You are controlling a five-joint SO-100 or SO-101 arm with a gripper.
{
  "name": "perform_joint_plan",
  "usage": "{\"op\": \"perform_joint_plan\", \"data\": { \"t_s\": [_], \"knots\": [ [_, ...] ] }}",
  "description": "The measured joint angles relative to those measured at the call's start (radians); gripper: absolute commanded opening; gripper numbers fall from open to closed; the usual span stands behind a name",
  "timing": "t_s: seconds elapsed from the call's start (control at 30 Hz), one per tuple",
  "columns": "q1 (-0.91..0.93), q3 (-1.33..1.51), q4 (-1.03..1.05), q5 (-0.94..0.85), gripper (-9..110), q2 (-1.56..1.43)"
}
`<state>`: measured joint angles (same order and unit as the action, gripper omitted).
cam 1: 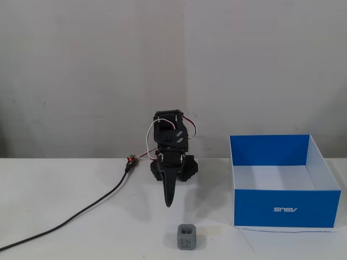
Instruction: Pick the gray block and keep it in the box.
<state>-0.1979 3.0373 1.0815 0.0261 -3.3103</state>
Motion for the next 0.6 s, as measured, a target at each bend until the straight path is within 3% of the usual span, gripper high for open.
{"op": "perform_joint_plan", "data": {
  "t_s": [0.33,0.6],
  "knots": [
    [-0.003,-0.086,-0.002,0.061,0,0.040],
    [0.015,-0.290,-0.083,0.140,0,0.445]
  ]
}}
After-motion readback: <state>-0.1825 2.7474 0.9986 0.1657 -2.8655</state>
